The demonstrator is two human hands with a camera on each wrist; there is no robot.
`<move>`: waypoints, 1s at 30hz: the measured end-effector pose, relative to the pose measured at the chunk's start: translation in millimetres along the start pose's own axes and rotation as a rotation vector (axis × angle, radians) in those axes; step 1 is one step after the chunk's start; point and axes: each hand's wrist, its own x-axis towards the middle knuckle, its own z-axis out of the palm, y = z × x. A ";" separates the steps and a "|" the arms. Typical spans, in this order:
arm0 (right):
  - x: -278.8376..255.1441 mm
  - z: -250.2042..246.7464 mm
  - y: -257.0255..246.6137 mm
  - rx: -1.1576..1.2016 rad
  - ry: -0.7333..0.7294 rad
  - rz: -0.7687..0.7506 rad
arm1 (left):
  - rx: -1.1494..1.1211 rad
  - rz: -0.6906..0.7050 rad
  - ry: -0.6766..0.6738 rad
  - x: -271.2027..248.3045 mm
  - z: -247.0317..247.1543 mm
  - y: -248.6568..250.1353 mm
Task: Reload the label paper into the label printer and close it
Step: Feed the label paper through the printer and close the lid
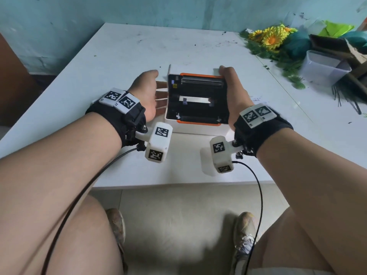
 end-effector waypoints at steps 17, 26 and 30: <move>18.0 -61.0 -5.4 -0.016 0.026 -0.024 | 0.909 0.350 -0.104 43.4 20.6 -18.9; 30.0 -56.6 -6.4 -0.062 -0.014 -0.013 | 1.497 0.560 -0.031 61.4 36.9 17.6; 31.8 -57.8 -6.3 -0.082 -0.022 -0.016 | 1.475 0.552 -0.008 62.5 39.9 19.5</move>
